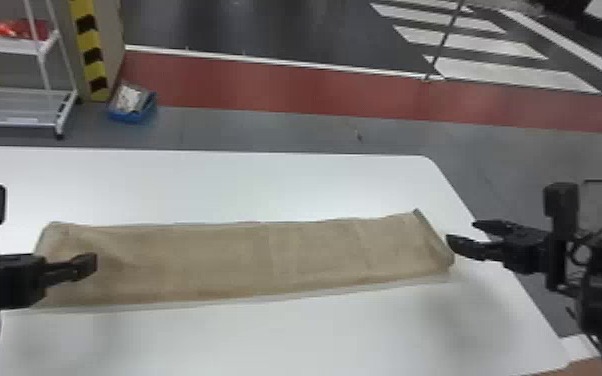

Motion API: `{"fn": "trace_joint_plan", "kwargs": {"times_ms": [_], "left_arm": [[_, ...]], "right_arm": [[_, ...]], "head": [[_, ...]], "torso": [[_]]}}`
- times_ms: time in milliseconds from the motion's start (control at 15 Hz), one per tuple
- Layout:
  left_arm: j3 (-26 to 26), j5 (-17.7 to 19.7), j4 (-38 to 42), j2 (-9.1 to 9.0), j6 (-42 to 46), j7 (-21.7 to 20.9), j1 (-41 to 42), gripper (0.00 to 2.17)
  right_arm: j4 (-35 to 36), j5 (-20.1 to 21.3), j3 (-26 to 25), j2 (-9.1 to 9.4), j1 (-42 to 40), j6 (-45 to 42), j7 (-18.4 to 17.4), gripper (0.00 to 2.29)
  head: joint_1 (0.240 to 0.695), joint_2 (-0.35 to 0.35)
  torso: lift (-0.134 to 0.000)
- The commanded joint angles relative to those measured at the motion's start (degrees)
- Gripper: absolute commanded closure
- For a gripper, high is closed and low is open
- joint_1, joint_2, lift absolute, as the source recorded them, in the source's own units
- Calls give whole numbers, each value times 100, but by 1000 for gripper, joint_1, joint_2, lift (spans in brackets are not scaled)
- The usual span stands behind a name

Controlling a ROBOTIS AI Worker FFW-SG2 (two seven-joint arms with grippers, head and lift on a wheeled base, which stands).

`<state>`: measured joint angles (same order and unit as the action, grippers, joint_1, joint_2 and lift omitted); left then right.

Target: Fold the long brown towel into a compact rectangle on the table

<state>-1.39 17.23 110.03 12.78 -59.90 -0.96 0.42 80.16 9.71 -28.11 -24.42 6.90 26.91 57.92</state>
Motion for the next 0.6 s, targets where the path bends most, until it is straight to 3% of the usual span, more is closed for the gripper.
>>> {"fn": "trace_joint_plan", "kwargs": {"times_ms": [0, 533], "left_arm": [[-1, 9, 1, 14, 0, 0, -16, 140], [-1, 17, 36, 41, -18, -18, 20, 137]], "right_arm": [[0, 4, -1, 16, -22, -41, -9, 188], [123, 13, -10, 60, -39, 30, -18, 191]], "head": [[695, -258], [695, -251]], "torso": [[-124], [-124]]}}
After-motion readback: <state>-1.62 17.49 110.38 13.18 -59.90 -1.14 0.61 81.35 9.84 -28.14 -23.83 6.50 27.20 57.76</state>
